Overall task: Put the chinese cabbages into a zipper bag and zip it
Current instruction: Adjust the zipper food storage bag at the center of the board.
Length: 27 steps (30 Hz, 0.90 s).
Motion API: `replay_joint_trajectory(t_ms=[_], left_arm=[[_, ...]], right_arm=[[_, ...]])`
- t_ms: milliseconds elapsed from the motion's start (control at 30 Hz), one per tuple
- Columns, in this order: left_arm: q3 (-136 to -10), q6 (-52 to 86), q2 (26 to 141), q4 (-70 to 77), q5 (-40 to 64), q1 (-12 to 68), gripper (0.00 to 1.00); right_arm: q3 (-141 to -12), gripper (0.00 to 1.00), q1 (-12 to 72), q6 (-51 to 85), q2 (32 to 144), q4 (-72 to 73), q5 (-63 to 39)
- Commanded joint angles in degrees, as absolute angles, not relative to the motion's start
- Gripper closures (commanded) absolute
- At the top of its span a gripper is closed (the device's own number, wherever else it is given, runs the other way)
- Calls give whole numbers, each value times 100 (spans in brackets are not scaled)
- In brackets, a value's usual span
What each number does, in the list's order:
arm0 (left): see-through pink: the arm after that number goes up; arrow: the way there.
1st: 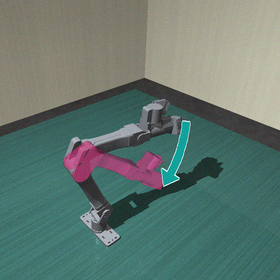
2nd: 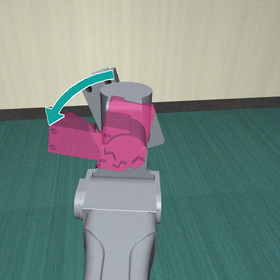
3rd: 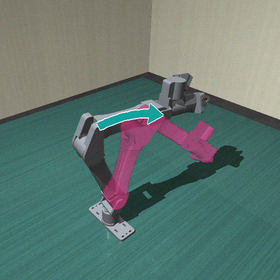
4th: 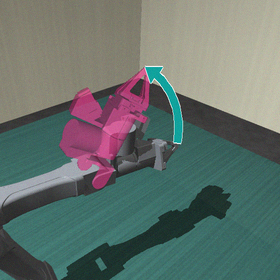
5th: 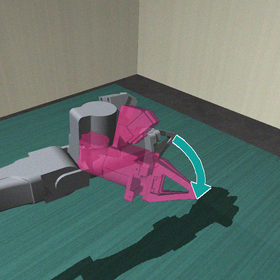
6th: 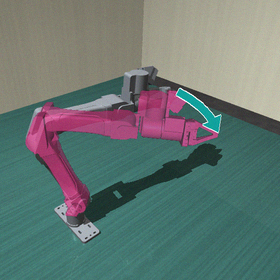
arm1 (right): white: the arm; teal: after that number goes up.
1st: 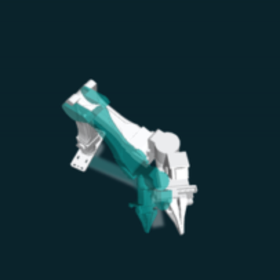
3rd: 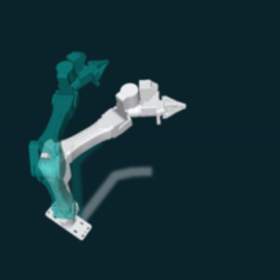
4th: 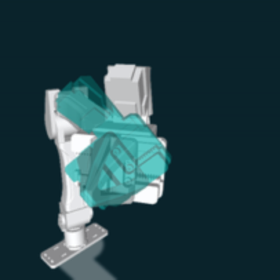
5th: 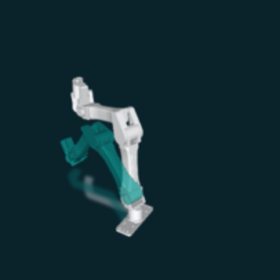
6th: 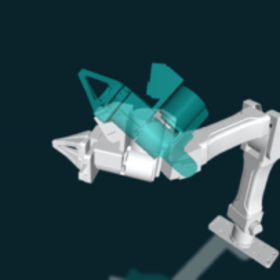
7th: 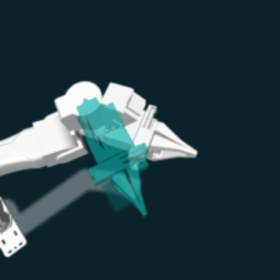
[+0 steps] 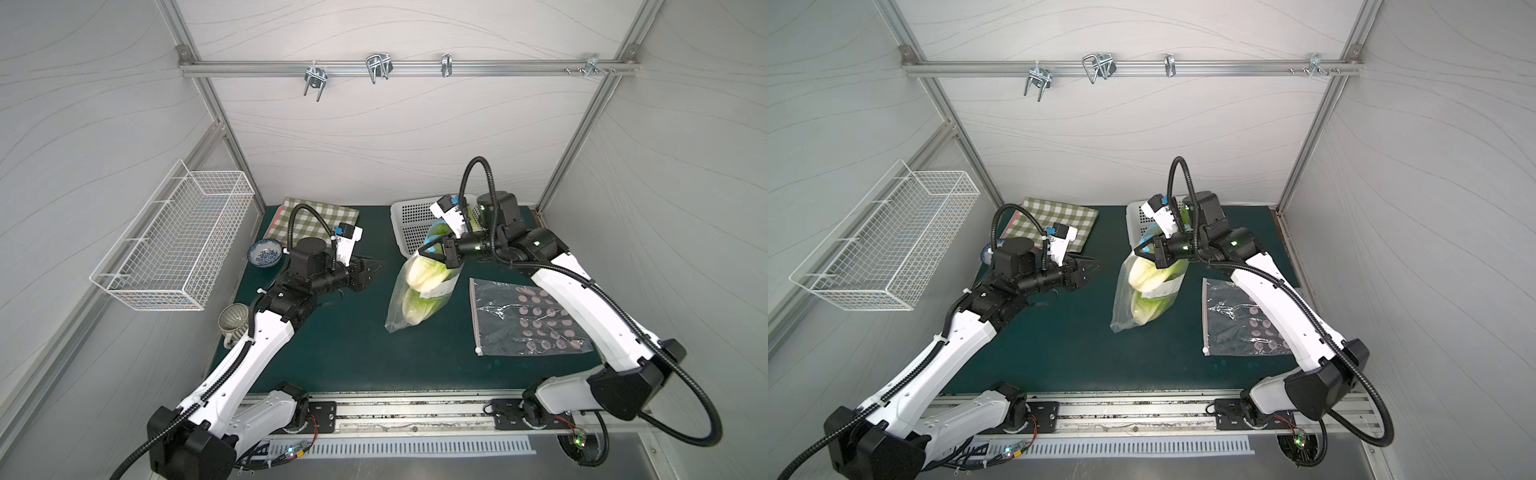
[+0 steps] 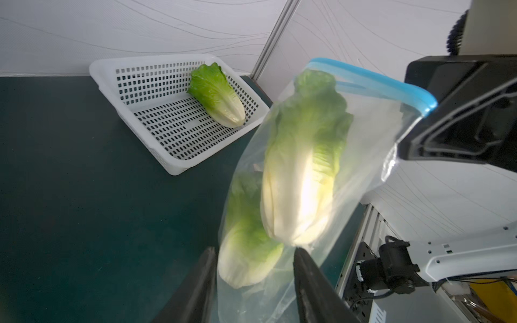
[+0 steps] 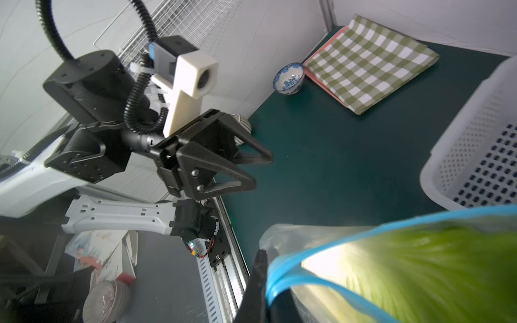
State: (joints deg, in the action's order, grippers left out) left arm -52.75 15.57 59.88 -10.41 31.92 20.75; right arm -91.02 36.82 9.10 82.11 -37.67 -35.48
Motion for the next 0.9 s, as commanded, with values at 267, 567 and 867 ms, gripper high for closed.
replay_joint_trajectory(t_ms=[267, 567, 867], left_arm=[[-5267, 1814, 4898, -1933, 2155, 1139, 59], [-5058, 1802, 5028, -1795, 2399, 1466, 61], [-5222, 1982, 6629, -1142, 2210, 2719, 62]], right_arm=[[-10193, 100, 4347, 1040, 9224, -2979, -4872], [-8823, 100, 3181, 1295, 9177, -3314, -4525], [-9376, 100, 2390, 136, 10327, -5279, -2137]])
